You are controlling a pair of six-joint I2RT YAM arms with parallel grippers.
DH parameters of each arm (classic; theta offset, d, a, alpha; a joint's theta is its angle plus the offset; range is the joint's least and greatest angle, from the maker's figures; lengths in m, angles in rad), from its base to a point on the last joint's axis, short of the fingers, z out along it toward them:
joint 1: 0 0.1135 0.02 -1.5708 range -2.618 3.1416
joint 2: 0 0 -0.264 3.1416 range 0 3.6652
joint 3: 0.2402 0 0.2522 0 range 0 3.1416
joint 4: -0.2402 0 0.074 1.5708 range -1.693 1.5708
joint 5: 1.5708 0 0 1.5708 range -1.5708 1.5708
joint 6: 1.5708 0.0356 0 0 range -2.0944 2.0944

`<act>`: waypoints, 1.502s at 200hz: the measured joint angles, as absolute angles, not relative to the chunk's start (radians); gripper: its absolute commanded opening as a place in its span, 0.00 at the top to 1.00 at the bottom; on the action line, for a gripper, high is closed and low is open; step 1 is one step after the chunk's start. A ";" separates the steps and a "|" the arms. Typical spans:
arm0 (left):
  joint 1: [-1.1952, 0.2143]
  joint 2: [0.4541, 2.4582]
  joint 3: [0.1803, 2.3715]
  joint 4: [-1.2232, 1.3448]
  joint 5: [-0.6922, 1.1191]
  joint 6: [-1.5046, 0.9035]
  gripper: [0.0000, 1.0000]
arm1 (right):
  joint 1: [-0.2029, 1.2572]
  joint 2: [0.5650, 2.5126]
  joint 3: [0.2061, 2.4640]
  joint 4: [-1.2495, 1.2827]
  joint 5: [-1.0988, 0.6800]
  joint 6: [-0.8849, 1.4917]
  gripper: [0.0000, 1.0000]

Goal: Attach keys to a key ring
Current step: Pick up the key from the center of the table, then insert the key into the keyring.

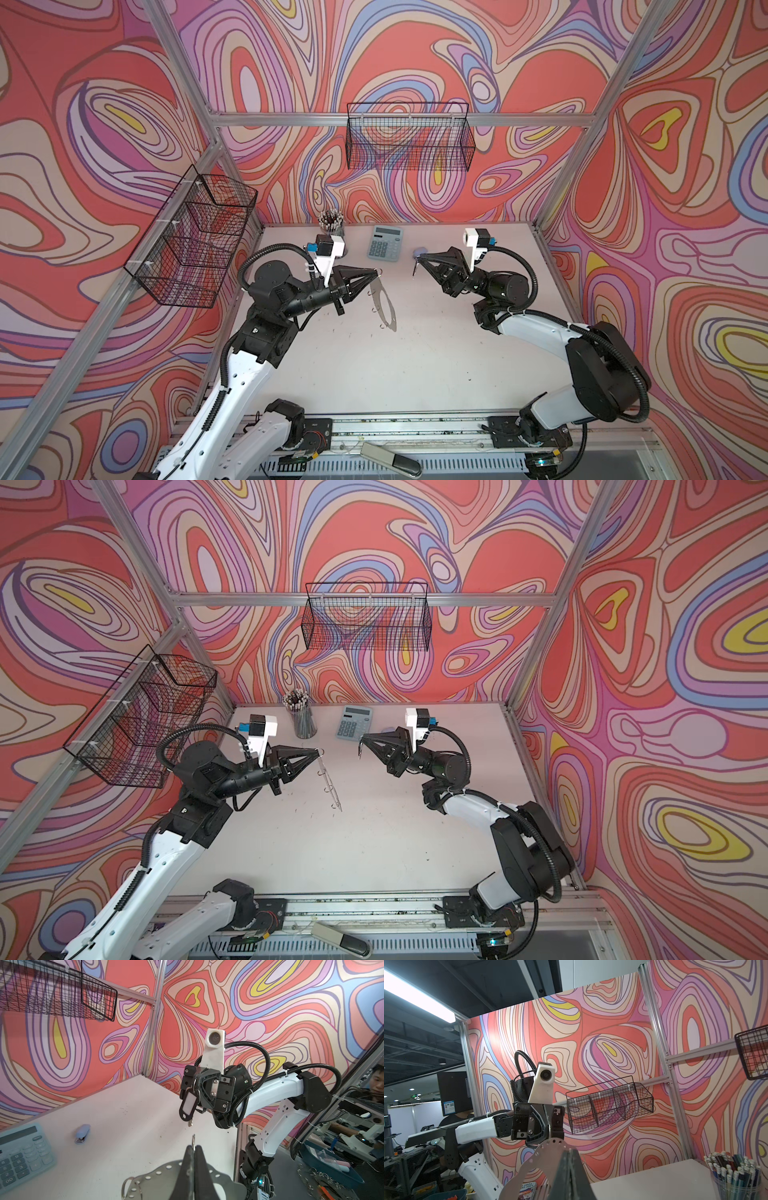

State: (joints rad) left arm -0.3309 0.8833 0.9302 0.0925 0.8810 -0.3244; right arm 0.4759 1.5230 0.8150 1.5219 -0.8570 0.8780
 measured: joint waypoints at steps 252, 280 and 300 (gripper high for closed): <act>-0.497 0.967 0.994 0.023 0.852 0.031 1.00 | 0.552 1.199 0.937 0.358 -0.892 0.006 1.00; -0.498 0.951 0.994 -0.028 0.829 0.084 1.00 | 0.569 1.197 0.950 0.302 -0.893 -0.034 1.00; -0.501 0.949 1.007 -0.085 0.810 0.128 1.00 | 0.580 1.188 0.952 0.258 -0.883 -0.070 1.00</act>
State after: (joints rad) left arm -0.5007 0.9485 1.0065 -0.0849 0.8104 0.1280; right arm 0.5797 1.1881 0.9516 0.2581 -0.8825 -0.0696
